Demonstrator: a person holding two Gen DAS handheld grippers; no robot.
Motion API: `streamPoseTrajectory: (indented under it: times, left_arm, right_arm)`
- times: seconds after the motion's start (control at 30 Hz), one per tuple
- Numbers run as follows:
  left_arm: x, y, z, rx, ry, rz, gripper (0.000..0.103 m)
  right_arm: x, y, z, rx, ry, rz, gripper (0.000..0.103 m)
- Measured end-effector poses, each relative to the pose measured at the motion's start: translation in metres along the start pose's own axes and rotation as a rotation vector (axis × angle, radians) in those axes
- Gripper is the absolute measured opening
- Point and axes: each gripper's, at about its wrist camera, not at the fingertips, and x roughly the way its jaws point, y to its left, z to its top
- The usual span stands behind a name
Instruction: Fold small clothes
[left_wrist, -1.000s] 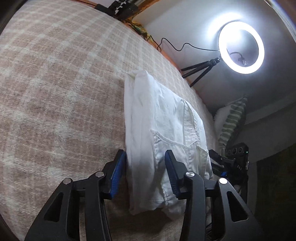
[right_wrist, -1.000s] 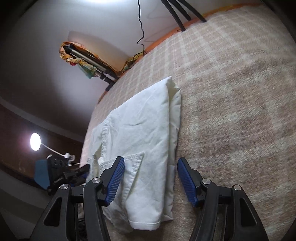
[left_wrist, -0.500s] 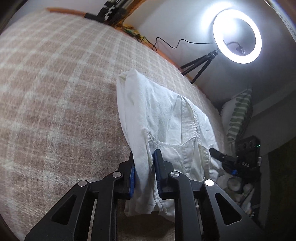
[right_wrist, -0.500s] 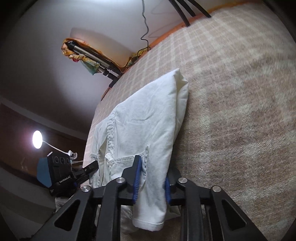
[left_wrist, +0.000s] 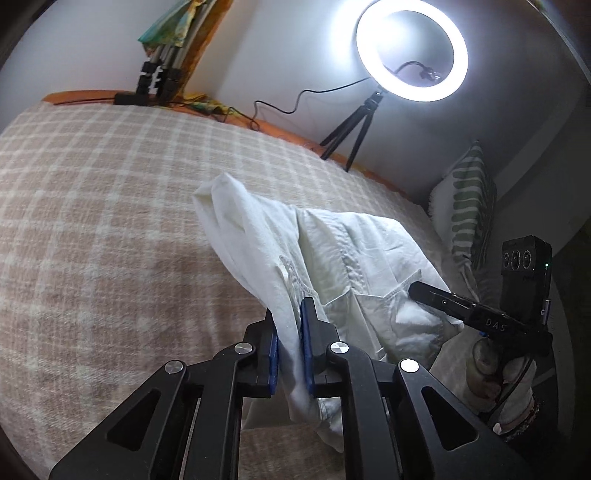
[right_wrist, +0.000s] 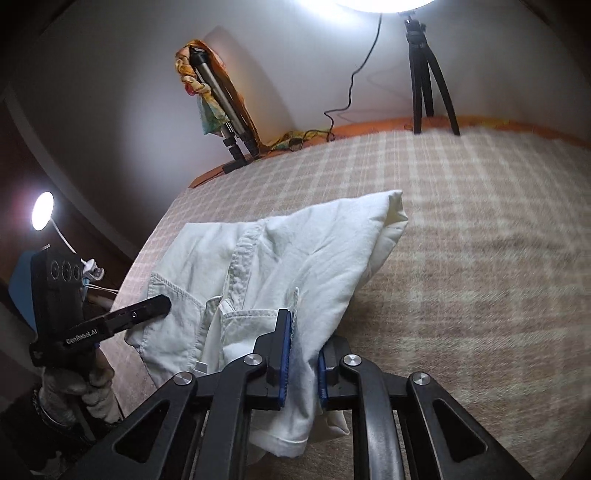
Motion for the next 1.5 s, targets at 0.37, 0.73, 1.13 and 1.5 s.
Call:
streamPoseTrajectory:
  times: [0.37, 0.73, 1.13, 1.5]
  left_arm:
    - [0.057, -0.063, 0.023, 0.102, 0.023, -0.095, 0.008]
    - [0.138, -0.14, 0.061, 0.205, 0.0, -0.143, 0.007]
    - [0.221, -0.197, 0.095, 0.27, -0.015, -0.155, 0.007]
    - [0.264, -0.212, 0.1, 0.305, -0.021, -0.107, 0.007]
  right_arm:
    - [-0.054, -0.032, 0.012, -0.056, -0.084, -0.128, 0.009]
    - [-0.084, -0.096, 0.05, -0.118, -0.139, -0.28, 0.009]
    - [-0.089, -0.177, 0.107, -0.171, -0.172, -0.417, 0.009]
    - [-0.065, -0.232, 0.13, -0.177, -0.149, -0.486, 0.009]
